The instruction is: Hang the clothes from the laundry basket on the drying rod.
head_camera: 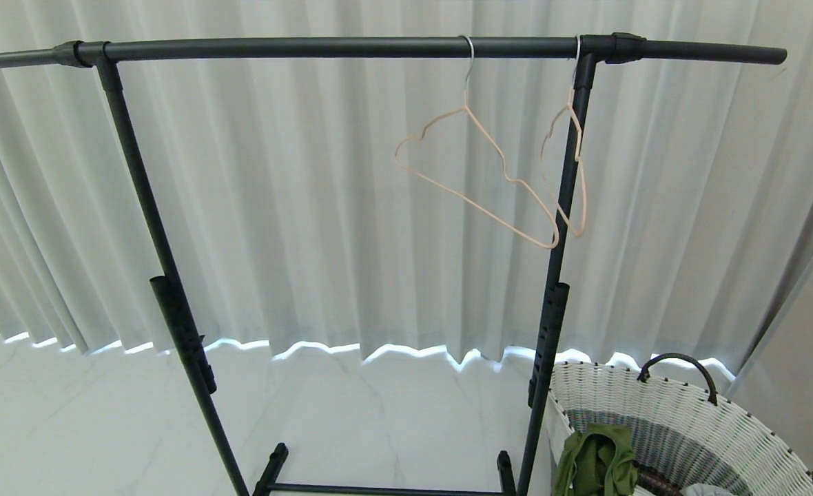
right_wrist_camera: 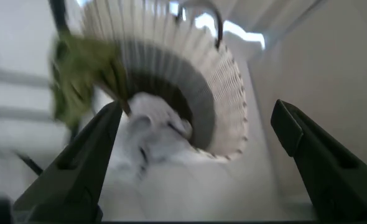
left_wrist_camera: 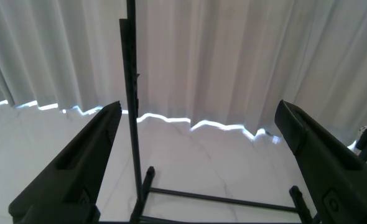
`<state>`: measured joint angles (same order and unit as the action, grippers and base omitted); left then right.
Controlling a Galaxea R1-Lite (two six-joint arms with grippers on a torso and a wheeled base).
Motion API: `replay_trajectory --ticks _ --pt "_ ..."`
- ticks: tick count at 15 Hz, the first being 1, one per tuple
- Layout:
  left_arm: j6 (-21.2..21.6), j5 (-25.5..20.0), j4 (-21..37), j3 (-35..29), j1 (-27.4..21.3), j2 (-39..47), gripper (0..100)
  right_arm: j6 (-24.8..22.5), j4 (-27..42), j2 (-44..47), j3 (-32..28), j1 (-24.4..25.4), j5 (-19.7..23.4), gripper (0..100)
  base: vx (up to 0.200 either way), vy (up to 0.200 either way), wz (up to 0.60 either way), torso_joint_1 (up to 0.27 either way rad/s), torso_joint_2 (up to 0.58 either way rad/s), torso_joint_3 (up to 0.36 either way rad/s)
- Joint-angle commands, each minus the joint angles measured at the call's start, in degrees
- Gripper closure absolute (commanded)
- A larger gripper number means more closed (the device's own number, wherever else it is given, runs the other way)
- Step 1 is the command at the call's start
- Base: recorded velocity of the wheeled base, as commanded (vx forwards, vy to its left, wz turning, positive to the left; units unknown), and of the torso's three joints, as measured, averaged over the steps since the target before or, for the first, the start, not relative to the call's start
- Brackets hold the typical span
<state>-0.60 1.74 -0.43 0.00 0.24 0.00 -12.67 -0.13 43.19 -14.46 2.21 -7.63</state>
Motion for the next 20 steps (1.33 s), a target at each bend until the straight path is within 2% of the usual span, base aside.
replay_trajectory --ticks 1,3,9,12,15,18,20 --pt "-0.02 0.01 -0.01 0.0 0.02 0.0 0 -11.24 -2.77 21.76 -1.01 -1.77 -1.69 0 0.0 0.0 0.0 0.0 0.0 0.0" --pt "-0.02 0.01 -0.01 0.0 0.02 0.0 0 -15.72 -6.28 30.2 0.31 -2.56 -1.77 0 0.0 0.0 0.0 0.0 0.0 0.0" --pt "-0.02 0.01 -0.01 0.0 0.02 0.0 0 -16.95 -27.11 51.82 8.75 -3.09 -1.77 0 0.0 0.0 0.0 0.0 0.0 0.0" --pt "-0.02 0.01 -0.01 0.0 0.02 0.0 0 -17.04 -27.64 56.92 8.57 -5.37 -1.69 0 0.0 0.0 0.0 0.0 0.0 0.0" --pt "-0.02 0.01 -0.01 0.0 0.02 0.0 0 -17.04 -28.17 62.45 4.79 -8.8 -1.69 0 0.0 0.0 0.0 0.0 0.0 0.0" --pt "-0.02 0.01 -0.01 0.0 0.02 0.0 0 -17.57 -36.16 69.13 3.65 -11.26 -1.07 0 0.0 0.0 0.0 0.0 0.0 0.0" --pt "-0.02 0.01 -0.01 0.0 0.02 0.0 0 -17.66 -39.07 70.01 4.0 -11.44 1.48 0 0.0 0.0 0.0 0.0 0.0 0.0"
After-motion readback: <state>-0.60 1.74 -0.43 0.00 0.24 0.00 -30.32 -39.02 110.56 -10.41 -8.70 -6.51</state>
